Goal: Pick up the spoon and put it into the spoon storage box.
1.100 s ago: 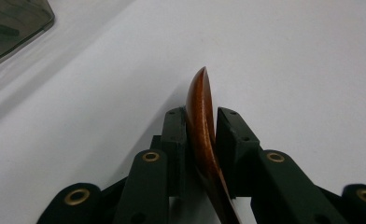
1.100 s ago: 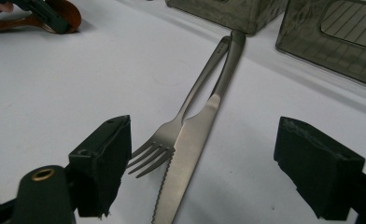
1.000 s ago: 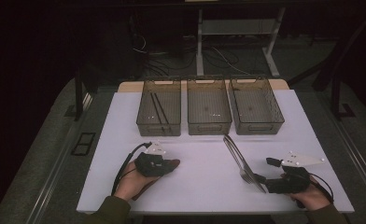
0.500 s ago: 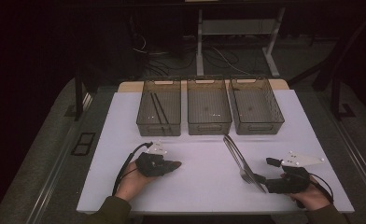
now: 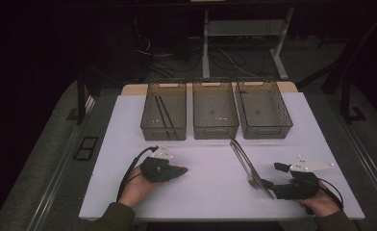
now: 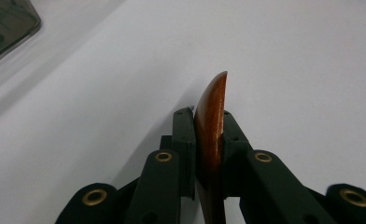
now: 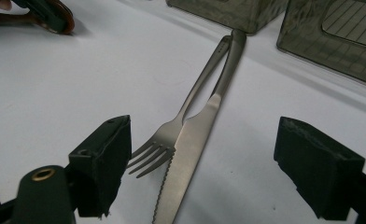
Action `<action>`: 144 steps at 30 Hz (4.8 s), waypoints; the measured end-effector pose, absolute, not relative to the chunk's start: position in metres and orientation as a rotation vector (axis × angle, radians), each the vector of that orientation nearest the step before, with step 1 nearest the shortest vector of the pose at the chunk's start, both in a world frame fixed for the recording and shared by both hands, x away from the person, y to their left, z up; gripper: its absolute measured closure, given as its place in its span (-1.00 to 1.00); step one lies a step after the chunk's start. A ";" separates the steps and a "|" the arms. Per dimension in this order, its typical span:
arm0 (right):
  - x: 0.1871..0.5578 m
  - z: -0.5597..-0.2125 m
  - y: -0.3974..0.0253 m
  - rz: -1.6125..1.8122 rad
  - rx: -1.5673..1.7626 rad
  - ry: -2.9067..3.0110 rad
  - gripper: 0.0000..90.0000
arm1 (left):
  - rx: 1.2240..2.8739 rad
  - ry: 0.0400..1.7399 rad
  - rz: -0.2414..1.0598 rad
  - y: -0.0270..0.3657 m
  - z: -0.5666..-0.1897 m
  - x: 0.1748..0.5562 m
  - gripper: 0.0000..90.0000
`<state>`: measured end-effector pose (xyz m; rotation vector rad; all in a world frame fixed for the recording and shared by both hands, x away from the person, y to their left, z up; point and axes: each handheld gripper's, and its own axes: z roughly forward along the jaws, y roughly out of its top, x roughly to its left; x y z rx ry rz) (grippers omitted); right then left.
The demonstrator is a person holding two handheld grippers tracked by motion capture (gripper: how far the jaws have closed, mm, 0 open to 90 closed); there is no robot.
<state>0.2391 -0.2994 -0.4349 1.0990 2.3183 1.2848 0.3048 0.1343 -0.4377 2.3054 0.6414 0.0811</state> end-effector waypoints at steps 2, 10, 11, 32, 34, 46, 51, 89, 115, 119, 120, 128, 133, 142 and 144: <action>0.239 -0.435 -0.299 1.285 1.100 2.318 -0.57 | 2.303 0.630 0.075 0.134 -0.436 0.305 0.77; 0.239 -0.435 -0.300 1.289 1.104 2.312 -0.57 | 2.299 0.623 0.055 0.132 -0.426 0.314 0.77; 0.240 -0.435 -0.300 1.290 1.104 2.309 -0.57 | 2.303 0.621 0.056 0.132 -0.424 0.315 0.77; 0.239 -0.434 -0.301 1.299 1.108 2.299 -0.57 | 2.298 0.560 0.069 0.113 -0.384 0.342 0.77; 0.239 -0.433 -0.301 1.301 1.107 2.296 -0.57 | 2.292 0.560 0.073 0.110 -0.379 0.344 0.77; 0.239 -0.433 -0.302 1.315 1.115 2.287 -0.57 | 2.244 0.546 0.102 0.087 -0.361 0.370 0.77; 0.239 -0.433 -0.302 1.321 1.120 2.286 -0.57 | 2.236 0.536 0.112 0.075 -0.354 0.385 0.77; 0.240 -0.430 -0.306 1.385 1.152 2.253 -0.57 | 2.145 0.715 0.142 -0.009 -0.354 0.512 0.77; 0.239 -0.430 -0.307 1.397 1.151 2.252 -0.57 | 2.191 0.767 0.199 -0.033 -0.356 0.520 0.37; 0.240 -0.430 -0.306 1.395 1.141 2.256 -0.57 | 2.190 0.746 0.197 -0.027 -0.348 0.514 0.21; 0.240 -0.430 -0.306 1.394 1.141 2.255 -0.57 | 2.183 0.740 0.199 -0.026 -0.346 0.511 0.19; 0.241 -0.430 -0.305 1.386 1.139 2.259 -0.57 | 2.155 0.684 0.204 -0.011 -0.334 0.485 0.01; 0.242 -0.430 -0.304 1.375 1.132 2.268 -0.57 | 2.138 0.667 0.188 0.001 -0.332 0.470 -0.05; 0.242 -0.431 -0.305 1.381 1.145 2.258 -0.57 | 2.109 0.634 0.185 0.020 -0.334 0.444 -0.17; 0.242 -0.431 -0.305 1.380 1.147 2.257 -0.57 | 2.109 0.634 0.194 0.024 -0.335 0.439 -0.18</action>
